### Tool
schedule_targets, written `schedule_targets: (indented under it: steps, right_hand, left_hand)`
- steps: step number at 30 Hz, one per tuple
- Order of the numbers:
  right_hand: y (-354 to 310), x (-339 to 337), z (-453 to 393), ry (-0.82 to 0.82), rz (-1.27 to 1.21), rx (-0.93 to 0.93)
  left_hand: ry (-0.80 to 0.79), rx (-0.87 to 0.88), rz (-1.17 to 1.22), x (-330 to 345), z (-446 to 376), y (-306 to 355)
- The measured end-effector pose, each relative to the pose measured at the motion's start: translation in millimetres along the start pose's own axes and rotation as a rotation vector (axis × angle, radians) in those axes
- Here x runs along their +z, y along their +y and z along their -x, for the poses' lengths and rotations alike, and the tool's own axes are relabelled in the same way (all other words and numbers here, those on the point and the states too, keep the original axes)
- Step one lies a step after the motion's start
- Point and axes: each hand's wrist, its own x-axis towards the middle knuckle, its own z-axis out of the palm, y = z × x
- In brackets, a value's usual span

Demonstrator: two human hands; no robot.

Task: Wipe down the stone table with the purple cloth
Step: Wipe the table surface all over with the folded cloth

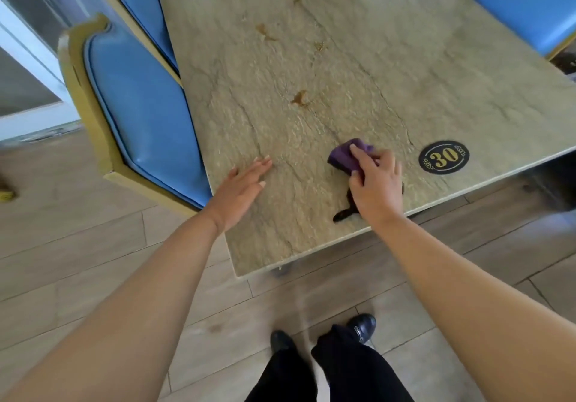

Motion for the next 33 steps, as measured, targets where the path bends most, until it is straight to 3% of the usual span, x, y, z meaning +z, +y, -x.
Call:
schedule_targets:
  steps: [3,10,13,15,16,17,20,23,27,31,33]
  right_hand:
    - [4.5,17.8,-9.5,-0.029,0.282,0.055]
    - [-62.2,52.2,71.9,-0.180,0.131,-0.433]
    - [-77.4,48.8,99.0,-0.445,-0.078,-0.684]
    - [-80.1,37.1,98.5,-0.656,-0.248,-0.694]
    - [-78.5,31.3,89.8,-0.672,-0.305,-0.602]
    - [-73.4,27.5,77.4,-0.588,-0.327,-0.490]
    - [-45.0,22.3,32.0,-0.186,-0.133,-0.212]
    - [-40.6,35.6,19.2,-0.154,0.140,-0.124]
    - [-75.7,51.7,53.6,-0.237,0.113,-0.322]
    - [-88.8,59.2,96.3,-0.456,-0.043,-0.631]
    - [-80.6,51.9,97.9,-0.537,-0.109,-0.669]
  left_hand:
    - [-0.002,-0.012,0.087,-2.1,0.5,6.7]
    - [-0.014,-0.143,0.526,-9.4,-5.8,8.7]
    - [-0.022,-0.072,0.556,-12.4,-5.7,9.6]
    - [-0.031,-0.081,0.530,-12.1,-4.4,6.8]
    - [-0.021,-0.101,0.527,-11.3,-5.7,3.8]
    - [-0.025,-0.107,0.546,-11.4,-6.1,3.4]
    - [-0.011,-0.127,0.612,-10.8,-6.6,2.7]
    - [-0.002,-0.154,0.649,-11.0,-6.8,2.0]
    - [0.008,-0.115,0.663,-10.9,-6.7,5.6]
    - [0.020,-0.110,0.624,-11.0,-8.9,7.1]
    - [0.017,-0.119,0.624,-12.3,-7.3,7.8]
